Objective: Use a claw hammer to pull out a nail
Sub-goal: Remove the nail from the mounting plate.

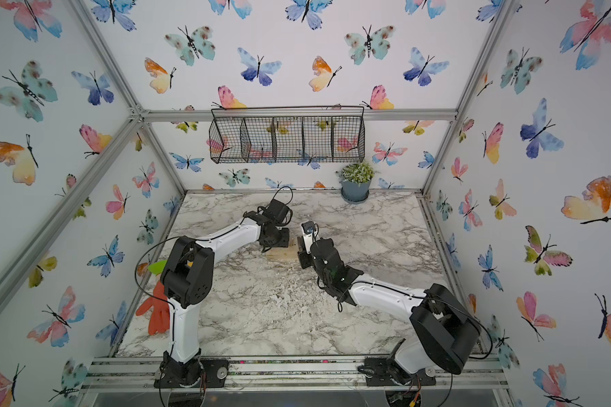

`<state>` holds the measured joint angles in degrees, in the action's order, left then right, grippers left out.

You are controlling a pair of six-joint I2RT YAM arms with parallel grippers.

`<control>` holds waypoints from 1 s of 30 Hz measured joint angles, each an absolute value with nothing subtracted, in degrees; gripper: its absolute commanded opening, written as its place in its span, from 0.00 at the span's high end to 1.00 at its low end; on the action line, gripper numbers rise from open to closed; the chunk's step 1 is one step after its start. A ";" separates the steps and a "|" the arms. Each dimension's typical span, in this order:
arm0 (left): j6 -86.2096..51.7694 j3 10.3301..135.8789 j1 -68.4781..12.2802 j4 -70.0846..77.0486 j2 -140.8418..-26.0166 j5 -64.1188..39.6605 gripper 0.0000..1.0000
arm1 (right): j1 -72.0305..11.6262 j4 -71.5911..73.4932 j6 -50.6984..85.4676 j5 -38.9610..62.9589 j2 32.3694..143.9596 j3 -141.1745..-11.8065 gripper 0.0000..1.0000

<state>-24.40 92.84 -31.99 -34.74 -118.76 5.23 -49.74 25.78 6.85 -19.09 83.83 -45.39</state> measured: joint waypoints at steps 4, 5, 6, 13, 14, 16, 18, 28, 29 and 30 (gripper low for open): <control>-24.47 92.99 -31.99 -34.57 -119.33 5.93 0.60 | -49.69 25.82 6.90 -19.18 84.09 -45.54 0.97; -24.56 92.92 -31.99 -34.48 -119.46 6.33 0.61 | -49.69 25.80 6.94 -19.22 84.16 -45.60 0.97; -24.53 92.75 -31.97 -34.26 -119.46 6.44 0.61 | -49.69 25.80 7.01 -19.25 84.20 -45.63 0.97; -24.56 92.14 -32.08 -32.86 -120.18 7.84 0.66 | -49.54 25.78 7.46 -19.33 84.38 -45.71 0.97; -24.49 92.23 -32.12 -32.86 -120.40 8.01 0.66 | -49.52 25.78 7.46 -19.33 84.38 -45.71 0.97; -24.40 92.25 -32.23 -32.88 -121.12 8.38 0.67 | -49.52 25.85 7.42 -19.38 84.38 -45.69 0.97; -24.18 92.27 -32.38 -33.08 -121.49 8.84 0.67 | -49.54 26.17 7.40 -19.59 84.40 -45.58 0.97; -22.31 94.08 -32.64 -34.02 -122.83 9.19 0.70 | -52.51 32.47 6.11 -24.69 84.64 -42.11 0.97; -22.22 94.15 -32.64 -34.00 -122.91 9.15 0.70 | -52.80 33.17 6.11 -25.15 84.64 -41.69 0.97; -22.06 94.15 -32.67 -33.95 -122.91 9.15 0.70 | -52.95 33.82 6.09 -25.43 84.64 -41.30 0.97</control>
